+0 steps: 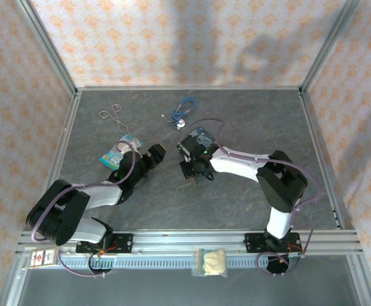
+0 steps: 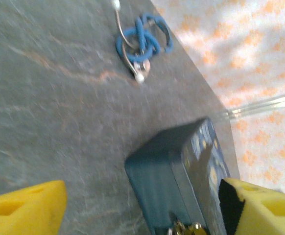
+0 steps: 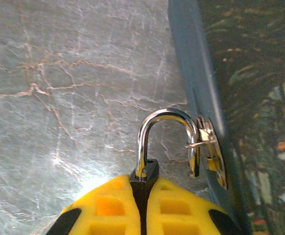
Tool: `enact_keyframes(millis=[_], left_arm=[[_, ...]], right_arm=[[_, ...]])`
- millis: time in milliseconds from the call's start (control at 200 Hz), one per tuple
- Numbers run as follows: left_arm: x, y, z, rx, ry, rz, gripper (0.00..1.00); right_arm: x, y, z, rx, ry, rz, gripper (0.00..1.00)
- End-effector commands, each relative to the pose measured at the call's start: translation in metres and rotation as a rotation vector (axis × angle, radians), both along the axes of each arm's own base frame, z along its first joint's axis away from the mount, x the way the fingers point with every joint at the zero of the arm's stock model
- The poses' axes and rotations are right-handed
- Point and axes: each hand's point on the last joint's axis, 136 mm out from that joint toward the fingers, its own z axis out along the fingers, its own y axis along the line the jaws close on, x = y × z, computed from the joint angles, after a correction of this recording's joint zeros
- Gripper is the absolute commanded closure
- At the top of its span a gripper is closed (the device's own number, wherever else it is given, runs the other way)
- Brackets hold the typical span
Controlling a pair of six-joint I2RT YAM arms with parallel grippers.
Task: Unlock the padlock with the key
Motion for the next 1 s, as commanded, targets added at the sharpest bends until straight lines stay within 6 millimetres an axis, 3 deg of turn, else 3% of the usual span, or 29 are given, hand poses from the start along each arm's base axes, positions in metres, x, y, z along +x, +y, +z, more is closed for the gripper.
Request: enact_keyframes(millis=[0, 135, 270, 470, 701, 876, 996], left_arm=[[-0.009, -0.031, 0.006, -0.073, -0.047, -0.104, 0.25], [-0.010, -0.053, 0.006, -0.140, -0.065, -0.153, 0.34], [-0.009, -0.059, 0.005, -0.179, -0.065, -0.160, 0.35], [-0.008, -0.051, 0.008, -0.128, -0.072, -0.130, 0.32], [-0.006, -0.042, 0.017, -0.069, -0.094, -0.098, 0.28], [-0.006, -0.039, 0.023, -0.063, -0.106, -0.084, 0.26], [-0.005, -0.034, 0.026, -0.051, -0.113, -0.067, 0.25]], right_arm=[[0.001, 0.016, 0.009, 0.136, 0.040, 0.023, 1.00], [-0.001, 0.010, 0.012, 0.246, 0.101, 0.013, 1.00], [-0.002, 0.005, 0.009, 0.291, 0.151, -0.013, 1.00], [-0.012, -0.002, -0.014, 0.280, 0.216, -0.067, 1.00], [-0.004, -0.020, -0.022, 0.199, 0.150, -0.140, 1.00], [0.004, -0.020, 0.001, 0.228, 0.070, -0.142, 0.68], [0.005, -0.020, 0.022, 0.261, 0.028, -0.134, 0.55]])
